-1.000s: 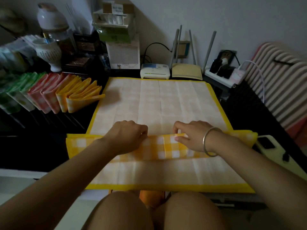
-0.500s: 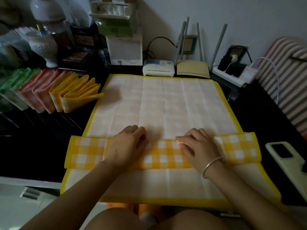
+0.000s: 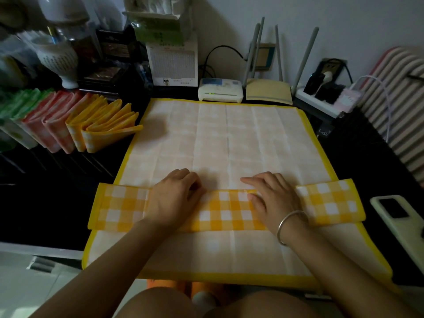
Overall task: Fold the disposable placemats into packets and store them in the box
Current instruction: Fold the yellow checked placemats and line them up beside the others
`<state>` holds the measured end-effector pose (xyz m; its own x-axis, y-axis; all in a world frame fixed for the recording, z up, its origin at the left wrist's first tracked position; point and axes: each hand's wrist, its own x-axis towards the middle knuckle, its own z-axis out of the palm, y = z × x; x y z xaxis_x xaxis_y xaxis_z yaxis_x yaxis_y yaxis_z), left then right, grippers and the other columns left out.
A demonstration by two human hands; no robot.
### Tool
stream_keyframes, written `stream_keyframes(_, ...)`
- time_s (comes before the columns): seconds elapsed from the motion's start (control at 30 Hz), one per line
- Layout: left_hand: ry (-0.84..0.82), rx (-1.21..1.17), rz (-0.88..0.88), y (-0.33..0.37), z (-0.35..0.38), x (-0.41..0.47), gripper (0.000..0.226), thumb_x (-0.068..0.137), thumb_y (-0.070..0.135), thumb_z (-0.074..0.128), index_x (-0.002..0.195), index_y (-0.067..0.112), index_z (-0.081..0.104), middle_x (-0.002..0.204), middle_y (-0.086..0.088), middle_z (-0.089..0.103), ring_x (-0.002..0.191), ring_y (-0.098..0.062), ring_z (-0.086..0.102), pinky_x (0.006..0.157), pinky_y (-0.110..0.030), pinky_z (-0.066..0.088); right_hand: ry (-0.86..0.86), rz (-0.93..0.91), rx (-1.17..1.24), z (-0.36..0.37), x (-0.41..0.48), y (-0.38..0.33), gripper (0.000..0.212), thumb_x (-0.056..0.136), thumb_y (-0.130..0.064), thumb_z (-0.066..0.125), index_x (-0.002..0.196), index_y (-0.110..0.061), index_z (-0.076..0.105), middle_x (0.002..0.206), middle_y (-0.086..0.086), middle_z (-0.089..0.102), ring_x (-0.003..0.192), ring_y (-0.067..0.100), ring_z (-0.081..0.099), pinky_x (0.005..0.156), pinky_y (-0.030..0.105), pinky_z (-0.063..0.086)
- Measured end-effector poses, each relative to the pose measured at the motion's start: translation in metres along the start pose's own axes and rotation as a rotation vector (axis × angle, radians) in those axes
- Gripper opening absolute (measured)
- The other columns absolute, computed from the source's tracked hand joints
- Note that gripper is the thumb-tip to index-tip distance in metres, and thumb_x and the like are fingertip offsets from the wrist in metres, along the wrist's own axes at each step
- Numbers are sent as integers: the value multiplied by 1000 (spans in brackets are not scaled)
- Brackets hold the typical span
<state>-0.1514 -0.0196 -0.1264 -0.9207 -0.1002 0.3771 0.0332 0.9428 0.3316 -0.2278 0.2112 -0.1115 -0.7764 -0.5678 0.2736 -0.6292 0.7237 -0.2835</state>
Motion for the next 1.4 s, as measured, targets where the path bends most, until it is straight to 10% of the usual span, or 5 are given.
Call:
stream_keyframes(0.13,14,38,41,0,2,0,25,86,46,50,83,23,58,82,6,57,79,-19,56,57,-33,46,-124,11,-32,6,1,-14,41,86,-29,43,120,-37,64,126,-1,59,111,30,55,96,46,42)
stream_keyframes(0.33,28,154,83,3,1,-1,20,86,40,54,82,21,58,80,3,58,77,-21,56,59,-36,46,-315,38,-214,11,-11,-18,65,74,-71,-24,138,-59,-21,156,-14,-26,142,23,-29,112,56,-15)
stream_keyframes(0.63,-112,276,194,41,16,-15,53,94,33,33,134,8,58,139,-11,56,131,-25,51,111,-45,30,-357,48,-299,14,-8,-24,61,79,-60,-18,140,-57,-16,154,-19,-25,142,24,-29,108,62,-18)
stream_keyframes(1.1,-328,282,-25,-76,-44,-48,57,98,58,1,152,41,-4,162,9,-3,150,-10,-5,122,-40,0,-364,34,-336,12,-8,-25,57,81,-64,-17,137,-57,-26,155,-18,-25,143,21,-26,113,55,-14)
stream_keyframes(1.4,-192,58,174,14,-30,-32,60,102,46,15,151,18,35,158,-4,29,148,-19,23,119,-49,10,-350,55,-332,17,-7,-26,64,79,-64,-14,142,-56,-10,156,-19,-19,145,21,-21,114,56,-10)
